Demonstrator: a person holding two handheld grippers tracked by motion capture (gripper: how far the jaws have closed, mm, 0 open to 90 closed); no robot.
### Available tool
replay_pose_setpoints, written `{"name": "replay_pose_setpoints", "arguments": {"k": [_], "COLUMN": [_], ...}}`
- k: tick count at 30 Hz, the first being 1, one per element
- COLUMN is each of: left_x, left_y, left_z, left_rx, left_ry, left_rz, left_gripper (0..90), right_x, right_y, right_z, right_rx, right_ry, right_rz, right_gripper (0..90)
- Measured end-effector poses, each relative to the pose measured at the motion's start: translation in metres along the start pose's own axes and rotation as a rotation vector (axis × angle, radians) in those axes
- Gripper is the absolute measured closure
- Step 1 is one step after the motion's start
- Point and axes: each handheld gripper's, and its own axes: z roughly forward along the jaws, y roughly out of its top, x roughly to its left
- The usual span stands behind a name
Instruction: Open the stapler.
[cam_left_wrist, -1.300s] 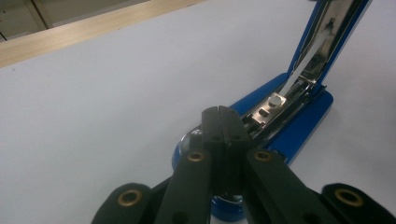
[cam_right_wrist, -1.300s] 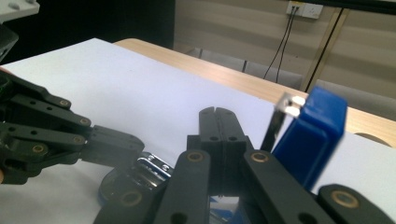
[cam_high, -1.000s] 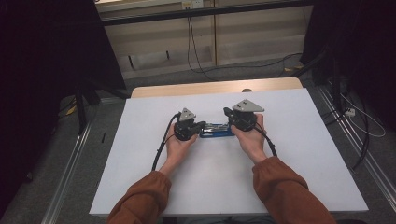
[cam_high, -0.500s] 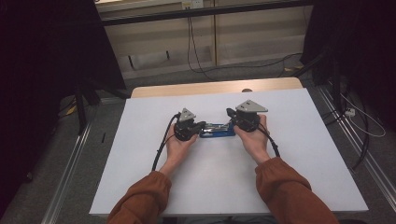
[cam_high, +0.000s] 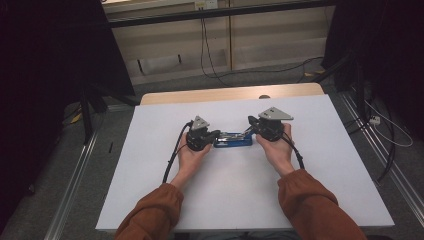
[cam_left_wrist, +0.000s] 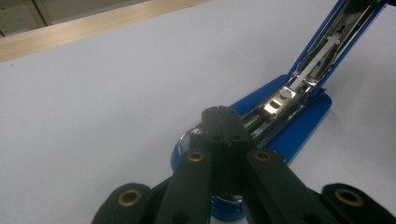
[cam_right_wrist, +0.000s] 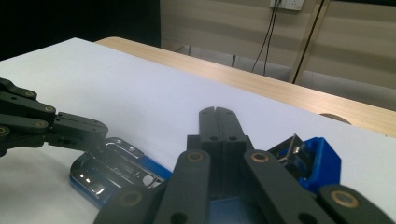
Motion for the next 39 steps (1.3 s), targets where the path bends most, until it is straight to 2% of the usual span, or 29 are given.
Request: {"name": "replay_pose_setpoints", "arguments": {"k": [19,39], "left_x": [0.0,0.0], "left_y": [0.0,0.0], "left_z": [0.0,0.0], "left_rx": [0.002,0.002], "left_ry": [0.003,-0.001], "left_rz": [-0.004,-0.012], "left_gripper": [90.0,90.0], "right_x": [-0.003,-0.016], "right_y": [-0.001,-0.008], "right_z": [-0.008,-0.015], "right_rx": [0.005,0.018], "right_ry": [-0.002,-0.017], "right_rz": [-0.009,0.015], "right_gripper": [90.0,90.0]}}
